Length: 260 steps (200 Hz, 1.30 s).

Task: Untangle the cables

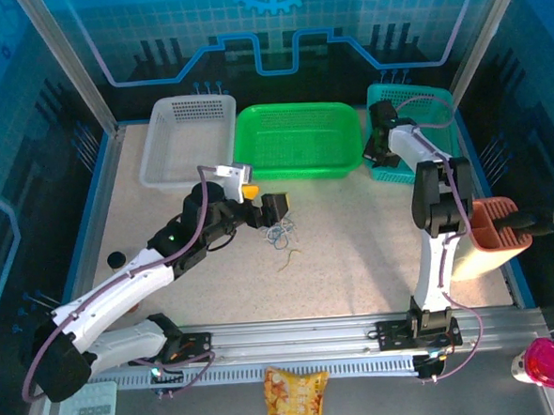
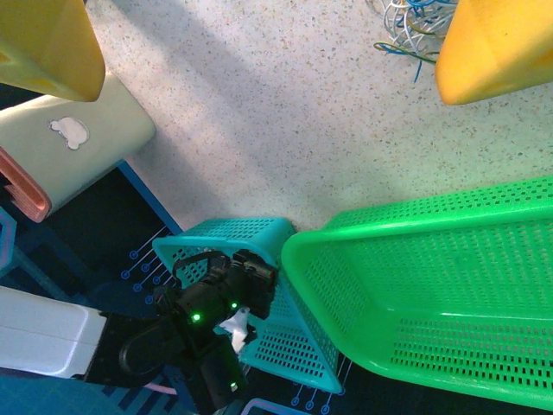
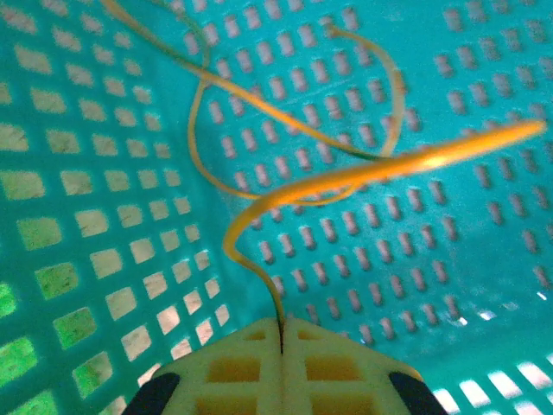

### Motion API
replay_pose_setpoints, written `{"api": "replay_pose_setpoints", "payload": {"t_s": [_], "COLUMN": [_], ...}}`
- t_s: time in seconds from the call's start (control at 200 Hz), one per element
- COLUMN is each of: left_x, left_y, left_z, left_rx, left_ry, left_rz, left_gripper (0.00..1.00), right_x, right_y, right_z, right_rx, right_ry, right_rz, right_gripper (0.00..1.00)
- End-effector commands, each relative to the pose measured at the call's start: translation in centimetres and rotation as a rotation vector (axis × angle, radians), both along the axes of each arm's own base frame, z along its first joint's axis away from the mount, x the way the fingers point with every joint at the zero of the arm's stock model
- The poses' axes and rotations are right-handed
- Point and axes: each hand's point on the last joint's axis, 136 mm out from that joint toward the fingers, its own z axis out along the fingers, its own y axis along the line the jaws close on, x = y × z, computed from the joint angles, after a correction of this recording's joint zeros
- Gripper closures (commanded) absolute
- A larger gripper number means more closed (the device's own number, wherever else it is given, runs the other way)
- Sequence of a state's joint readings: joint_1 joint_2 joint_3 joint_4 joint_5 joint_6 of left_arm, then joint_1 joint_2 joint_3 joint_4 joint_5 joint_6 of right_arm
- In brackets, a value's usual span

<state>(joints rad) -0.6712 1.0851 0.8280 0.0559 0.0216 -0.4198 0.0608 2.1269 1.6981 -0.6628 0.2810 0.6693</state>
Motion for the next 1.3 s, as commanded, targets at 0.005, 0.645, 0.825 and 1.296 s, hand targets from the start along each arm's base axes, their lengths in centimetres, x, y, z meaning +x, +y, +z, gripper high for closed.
{"api": "replay_pose_setpoints", "payload": {"t_s": [0.005,0.645,0.825,1.296], "left_x": [0.0,-0.1,-0.1,-0.1], "left_y": [0.4,0.5,0.4,0.3], "left_z": [1.9,2.0,1.9,2.2], "left_rx": [-0.025,-0.040,-0.044,-0.057], "left_ry": [-0.040,-0.044,-0.041,-0.040], "left_rz": [0.013,0.018,0.014,0.012], "left_gripper": [0.01,0.01,0.01,0.01], "right_x": [0.5,-1.9,-2.3,-2.9], "right_y": [3.4,10.7,10.4,8.0], "right_z": [-1.0,-0.6,1.2,13.4], "right_rx": [0.118,0.225,0.208,0.165], "right_ry": [0.013,-0.083,-0.117,-0.339], "right_rz": [0.142,0.354,0.346,0.344], "right_gripper": [1.00,1.00,0.95,0.37]}}
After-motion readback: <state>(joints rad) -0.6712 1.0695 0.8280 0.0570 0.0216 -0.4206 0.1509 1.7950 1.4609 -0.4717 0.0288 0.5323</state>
